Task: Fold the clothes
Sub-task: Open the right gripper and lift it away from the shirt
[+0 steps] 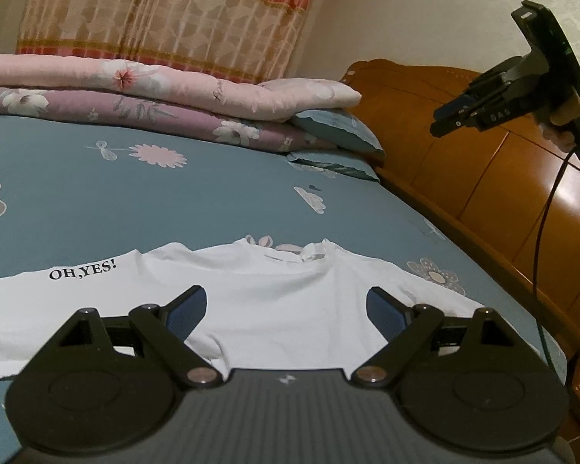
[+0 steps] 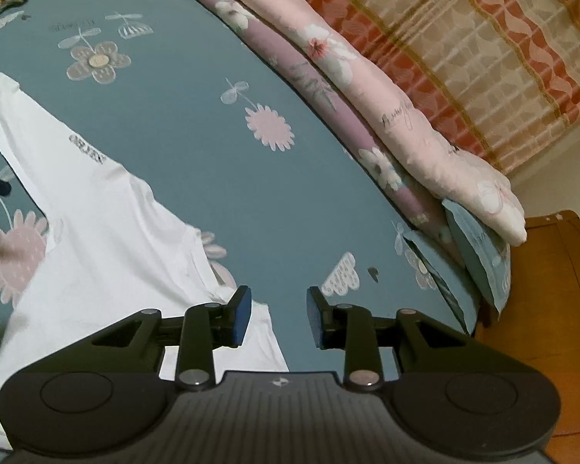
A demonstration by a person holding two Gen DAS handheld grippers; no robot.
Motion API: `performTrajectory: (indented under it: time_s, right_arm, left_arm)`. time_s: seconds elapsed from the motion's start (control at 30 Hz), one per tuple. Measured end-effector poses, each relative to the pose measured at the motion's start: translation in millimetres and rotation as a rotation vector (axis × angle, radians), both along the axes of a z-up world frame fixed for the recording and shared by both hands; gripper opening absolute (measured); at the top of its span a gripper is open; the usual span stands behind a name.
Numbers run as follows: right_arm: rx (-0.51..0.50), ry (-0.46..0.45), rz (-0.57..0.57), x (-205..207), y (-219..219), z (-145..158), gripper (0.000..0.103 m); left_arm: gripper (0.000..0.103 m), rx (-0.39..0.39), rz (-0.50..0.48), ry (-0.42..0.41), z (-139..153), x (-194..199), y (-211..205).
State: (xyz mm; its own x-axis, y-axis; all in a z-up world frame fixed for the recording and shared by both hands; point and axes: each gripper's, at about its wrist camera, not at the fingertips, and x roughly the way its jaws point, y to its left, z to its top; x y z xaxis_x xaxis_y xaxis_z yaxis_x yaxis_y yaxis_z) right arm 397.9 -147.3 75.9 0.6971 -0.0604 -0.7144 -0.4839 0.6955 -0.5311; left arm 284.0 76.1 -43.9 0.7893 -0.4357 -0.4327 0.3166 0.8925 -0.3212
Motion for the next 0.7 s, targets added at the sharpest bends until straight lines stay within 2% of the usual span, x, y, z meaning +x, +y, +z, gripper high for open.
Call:
performTrajectory:
  time_s: [0.1,0.2,0.53,0.7]
  right_arm:
    - [0.032,0.003,0.033,10,12,-3,0.035]
    - [0.095,0.038,0.069,31,25,-24,0.035]
    - [0.217,0.217,0.108,130,57,-155,0.035]
    - [0.261,0.269,0.086,166,54,-200,0.035]
  left_arm:
    - [0.09,0.0,0.005,0.007,-3,2,4]
    - [0.09,0.004,0.019,0.019,-6,4,10]
    - [0.09,-0.018,0.074,0.07,-22,23,33]
    - [0.09,-0.007,0.057,0.094,-32,27,32]
